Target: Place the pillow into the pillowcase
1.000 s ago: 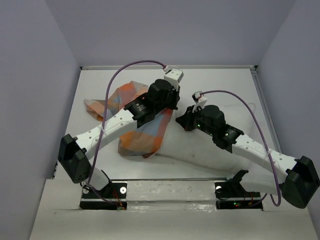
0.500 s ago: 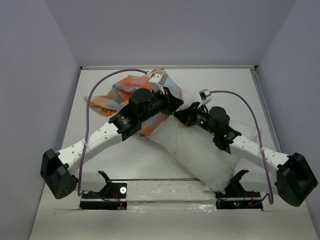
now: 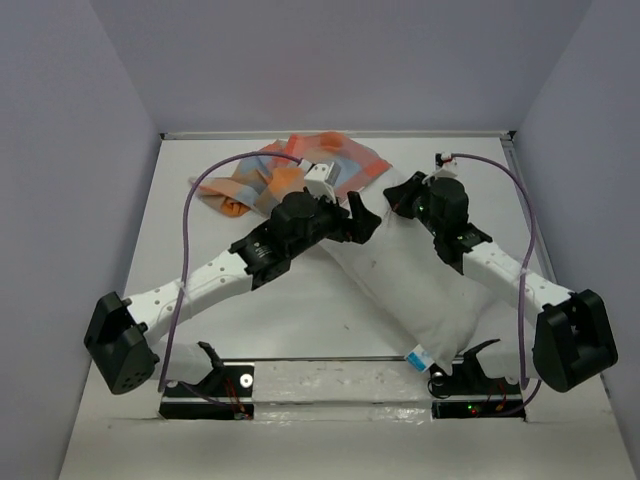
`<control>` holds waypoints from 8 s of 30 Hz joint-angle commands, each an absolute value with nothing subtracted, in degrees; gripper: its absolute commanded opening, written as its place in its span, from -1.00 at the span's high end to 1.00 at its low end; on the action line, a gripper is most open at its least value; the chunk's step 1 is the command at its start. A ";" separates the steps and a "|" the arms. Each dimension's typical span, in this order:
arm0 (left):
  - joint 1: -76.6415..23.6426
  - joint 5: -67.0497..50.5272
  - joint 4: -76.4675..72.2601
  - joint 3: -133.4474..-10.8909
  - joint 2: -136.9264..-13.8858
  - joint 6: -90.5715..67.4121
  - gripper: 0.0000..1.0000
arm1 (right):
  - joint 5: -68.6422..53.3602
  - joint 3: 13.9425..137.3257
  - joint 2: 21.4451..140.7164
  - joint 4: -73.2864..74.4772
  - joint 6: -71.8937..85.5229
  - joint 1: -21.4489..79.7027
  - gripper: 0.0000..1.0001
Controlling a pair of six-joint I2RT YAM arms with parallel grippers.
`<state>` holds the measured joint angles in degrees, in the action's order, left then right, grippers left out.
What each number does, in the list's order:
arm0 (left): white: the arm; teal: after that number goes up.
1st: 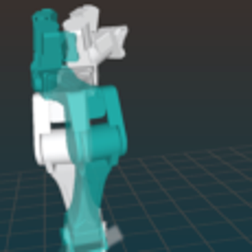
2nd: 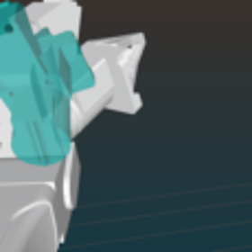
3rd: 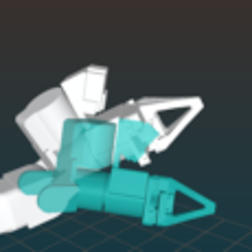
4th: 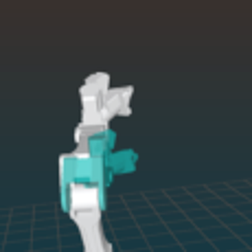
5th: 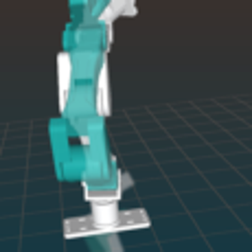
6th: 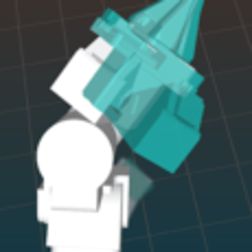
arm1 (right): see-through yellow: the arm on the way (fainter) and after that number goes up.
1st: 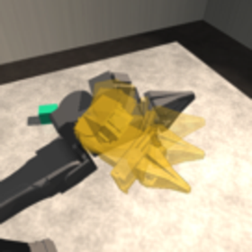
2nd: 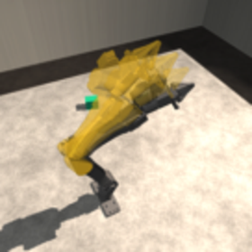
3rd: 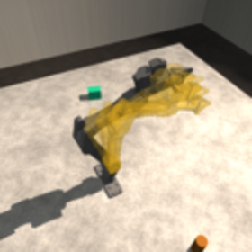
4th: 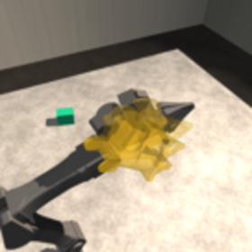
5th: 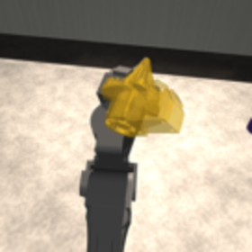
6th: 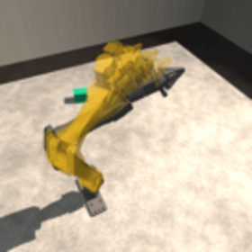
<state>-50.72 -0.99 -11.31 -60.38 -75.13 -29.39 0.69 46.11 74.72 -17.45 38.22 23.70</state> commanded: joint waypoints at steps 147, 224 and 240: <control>-21.89 29.42 -12.84 -40.23 -61.62 -27.08 1.00 | 31.82 63.29 83.69 23.73 14.67 51.06 1.00; -43.15 6.34 -6.15 -58.54 -66.01 -20.30 1.00 | 10.65 65.92 87.81 -2.34 7.20 52.03 0.55; -48.95 -15.55 -14.76 -68.65 -65.13 -31.98 1.00 | -0.44 49.22 72.57 -34.88 19.23 48.35 1.00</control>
<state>-45.54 -7.22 -7.09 -65.58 -68.38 -26.59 0.05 47.83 66.26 -21.45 14.70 50.68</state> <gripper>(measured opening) 0.014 0.020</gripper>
